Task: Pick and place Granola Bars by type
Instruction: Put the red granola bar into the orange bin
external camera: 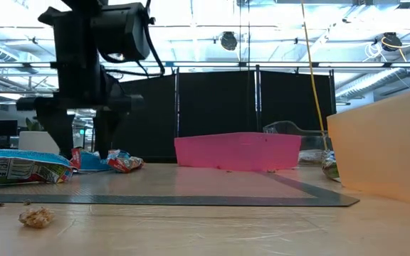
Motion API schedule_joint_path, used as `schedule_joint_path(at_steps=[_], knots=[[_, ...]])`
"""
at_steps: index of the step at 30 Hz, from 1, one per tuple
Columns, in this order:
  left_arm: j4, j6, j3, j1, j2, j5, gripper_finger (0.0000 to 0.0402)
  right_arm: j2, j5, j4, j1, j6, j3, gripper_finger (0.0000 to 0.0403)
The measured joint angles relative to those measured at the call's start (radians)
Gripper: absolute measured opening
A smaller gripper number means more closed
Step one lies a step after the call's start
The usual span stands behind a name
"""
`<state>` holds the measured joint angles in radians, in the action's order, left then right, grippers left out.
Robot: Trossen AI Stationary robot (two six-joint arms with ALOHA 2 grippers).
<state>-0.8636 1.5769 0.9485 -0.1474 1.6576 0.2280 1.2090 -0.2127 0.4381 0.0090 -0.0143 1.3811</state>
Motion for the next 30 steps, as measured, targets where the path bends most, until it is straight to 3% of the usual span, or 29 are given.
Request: schedule_joint_path(at_steps=[8,25,30], knots=[[-0.008,0.018,0.0,0.003,0.024,0.004,0.0258,-0.009,-0.001,0.0,0.0,-0.003,0.0,0.0173],[-0.002,0.03,0.0,0.003,0.025,0.009,0.0022,-0.016,0.0,-0.008,0.0,0.037,0.0,0.0174],[-0.002,0.029,0.0,0.003,0.025,-0.002,0.0015,-0.022,0.0,-0.007,0.0,0.063,0.0,0.0174]])
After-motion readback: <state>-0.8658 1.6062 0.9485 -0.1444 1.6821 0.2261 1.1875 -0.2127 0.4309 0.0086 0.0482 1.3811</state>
